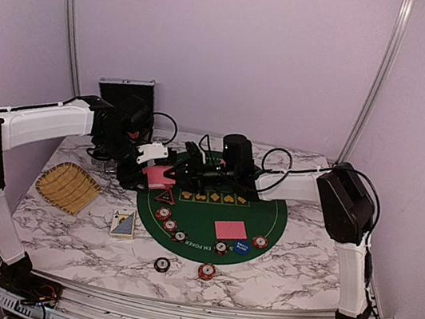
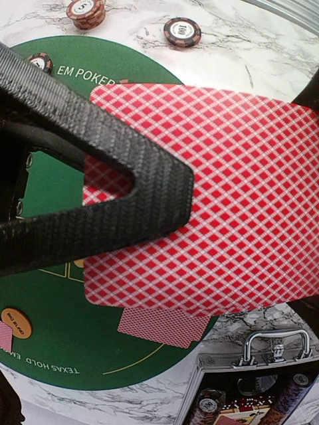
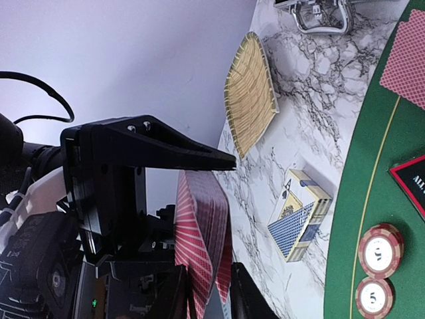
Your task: Distribute texas hold em gaming equipment
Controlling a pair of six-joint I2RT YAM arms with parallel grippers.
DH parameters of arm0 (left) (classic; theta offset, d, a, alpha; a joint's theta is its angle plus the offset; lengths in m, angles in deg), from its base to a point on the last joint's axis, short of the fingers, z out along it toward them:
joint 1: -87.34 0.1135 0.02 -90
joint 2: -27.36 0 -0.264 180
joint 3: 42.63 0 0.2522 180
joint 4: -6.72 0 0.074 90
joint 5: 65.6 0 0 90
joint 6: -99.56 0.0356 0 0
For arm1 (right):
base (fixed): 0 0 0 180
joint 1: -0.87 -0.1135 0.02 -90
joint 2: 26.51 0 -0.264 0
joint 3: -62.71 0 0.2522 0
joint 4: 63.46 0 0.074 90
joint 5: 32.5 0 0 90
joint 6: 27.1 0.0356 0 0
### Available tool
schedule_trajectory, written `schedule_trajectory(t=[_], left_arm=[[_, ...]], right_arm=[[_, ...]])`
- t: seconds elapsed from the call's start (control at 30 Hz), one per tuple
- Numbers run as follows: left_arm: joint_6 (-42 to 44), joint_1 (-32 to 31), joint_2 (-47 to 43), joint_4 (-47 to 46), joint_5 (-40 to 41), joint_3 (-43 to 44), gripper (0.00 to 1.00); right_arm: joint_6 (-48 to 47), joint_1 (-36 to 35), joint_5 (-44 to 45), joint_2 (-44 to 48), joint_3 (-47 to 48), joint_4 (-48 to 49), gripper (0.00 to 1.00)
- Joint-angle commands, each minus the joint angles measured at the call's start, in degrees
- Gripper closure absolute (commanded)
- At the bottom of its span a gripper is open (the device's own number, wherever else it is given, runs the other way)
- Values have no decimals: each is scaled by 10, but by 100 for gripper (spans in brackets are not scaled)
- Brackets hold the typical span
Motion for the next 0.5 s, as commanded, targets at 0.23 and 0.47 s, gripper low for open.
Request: schedule_trajectory(t=[0.23,0.47], left_arm=[[6,1,-7,-1,2,1,100],[7,1,-5,-1,5,1,100]], right_arm=[[-8,12,-11,46,-20,-4,91],[16,16,-12,66,-45,33,99]])
